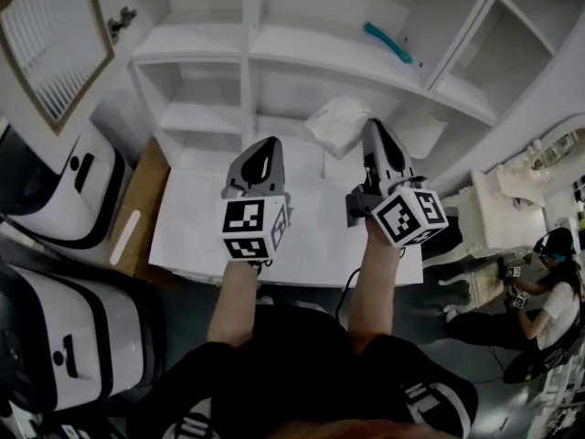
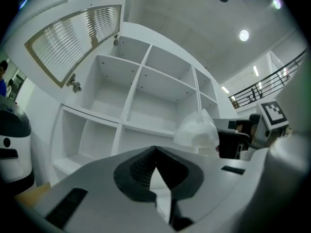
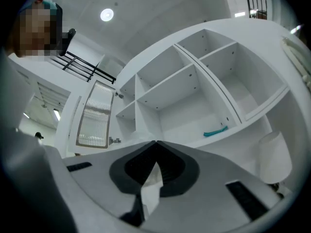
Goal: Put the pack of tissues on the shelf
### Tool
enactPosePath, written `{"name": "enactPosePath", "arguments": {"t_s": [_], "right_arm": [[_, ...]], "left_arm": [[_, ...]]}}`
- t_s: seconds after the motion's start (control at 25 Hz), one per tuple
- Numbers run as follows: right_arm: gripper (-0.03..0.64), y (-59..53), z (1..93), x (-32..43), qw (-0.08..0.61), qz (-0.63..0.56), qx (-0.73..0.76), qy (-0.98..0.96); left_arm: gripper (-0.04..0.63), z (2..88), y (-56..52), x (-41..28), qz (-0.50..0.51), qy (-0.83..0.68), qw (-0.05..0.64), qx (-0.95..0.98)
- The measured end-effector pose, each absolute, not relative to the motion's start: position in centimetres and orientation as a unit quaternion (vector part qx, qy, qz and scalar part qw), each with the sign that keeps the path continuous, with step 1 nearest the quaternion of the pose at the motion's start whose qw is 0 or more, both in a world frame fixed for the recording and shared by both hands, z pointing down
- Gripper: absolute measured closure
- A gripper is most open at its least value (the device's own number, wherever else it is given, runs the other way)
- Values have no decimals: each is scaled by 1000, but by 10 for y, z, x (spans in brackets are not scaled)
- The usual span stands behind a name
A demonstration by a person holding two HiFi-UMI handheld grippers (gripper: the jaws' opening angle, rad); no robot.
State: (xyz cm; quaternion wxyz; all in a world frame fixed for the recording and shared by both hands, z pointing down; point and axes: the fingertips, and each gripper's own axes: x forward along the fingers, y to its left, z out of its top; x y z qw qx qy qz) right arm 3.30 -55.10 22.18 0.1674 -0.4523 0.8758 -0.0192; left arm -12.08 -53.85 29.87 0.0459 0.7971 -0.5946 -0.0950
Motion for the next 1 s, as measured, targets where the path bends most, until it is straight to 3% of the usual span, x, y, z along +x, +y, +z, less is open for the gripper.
{"name": "enactPosePath", "arguments": {"t_s": [1.0], "right_arm": [[597, -680, 135, 11, 87, 93, -522, 844]], "left_arm": [[584, 266, -576, -153, -153, -570, 28, 807]]}}
